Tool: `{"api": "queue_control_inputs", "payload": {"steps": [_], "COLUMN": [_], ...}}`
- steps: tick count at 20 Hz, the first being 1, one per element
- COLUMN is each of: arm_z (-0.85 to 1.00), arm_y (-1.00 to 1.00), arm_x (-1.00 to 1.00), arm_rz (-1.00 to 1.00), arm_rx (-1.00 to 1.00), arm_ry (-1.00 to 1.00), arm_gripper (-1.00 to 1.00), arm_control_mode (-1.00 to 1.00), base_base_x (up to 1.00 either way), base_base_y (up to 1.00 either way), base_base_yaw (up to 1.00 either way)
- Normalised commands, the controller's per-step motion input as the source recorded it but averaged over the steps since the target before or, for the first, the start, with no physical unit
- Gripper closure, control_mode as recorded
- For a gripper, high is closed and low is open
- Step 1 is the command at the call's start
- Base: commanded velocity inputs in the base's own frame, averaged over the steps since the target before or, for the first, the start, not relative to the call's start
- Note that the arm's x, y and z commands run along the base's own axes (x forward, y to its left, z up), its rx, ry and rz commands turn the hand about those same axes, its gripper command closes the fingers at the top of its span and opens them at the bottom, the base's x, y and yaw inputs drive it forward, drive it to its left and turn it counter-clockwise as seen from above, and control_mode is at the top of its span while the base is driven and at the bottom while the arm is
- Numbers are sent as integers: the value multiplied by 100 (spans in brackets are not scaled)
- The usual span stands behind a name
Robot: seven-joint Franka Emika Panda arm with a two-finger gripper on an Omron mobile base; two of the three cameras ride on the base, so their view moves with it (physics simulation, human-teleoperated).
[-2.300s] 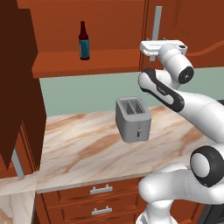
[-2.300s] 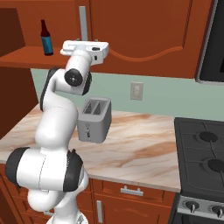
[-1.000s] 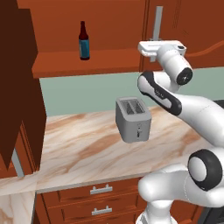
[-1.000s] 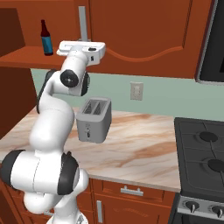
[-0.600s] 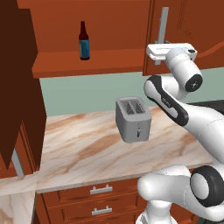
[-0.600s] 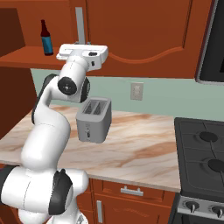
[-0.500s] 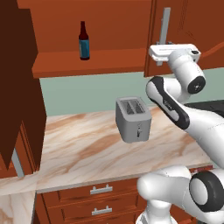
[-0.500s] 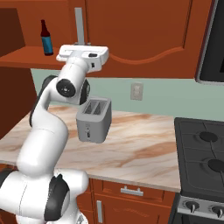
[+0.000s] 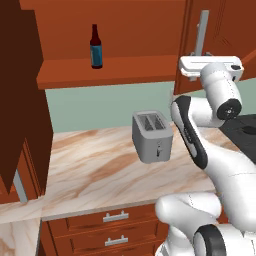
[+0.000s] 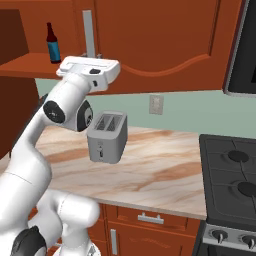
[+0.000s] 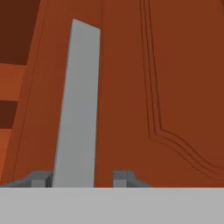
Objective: Get the candle and the beer from the cabinet and move them to the dining counter.
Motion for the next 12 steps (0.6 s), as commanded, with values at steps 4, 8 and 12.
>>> {"api": "queue_control_inputs", "payload": {"steps": [4,8,12], "arm_z": [0,1,1], "arm_y": [-76,-82,-83], "arm_x": [-65,-68,-71], "arm_rz": [-14,-12,-11], "arm_rx": [0,0,0], "arm_ry": [1,2,4], "arm_gripper": [100,100,100], "arm_control_mode": [-100,-100,-100], "base_base_x": [0,0,0], "base_base_y": [0,0,0], "base_base_yaw": [0,0,0]}}
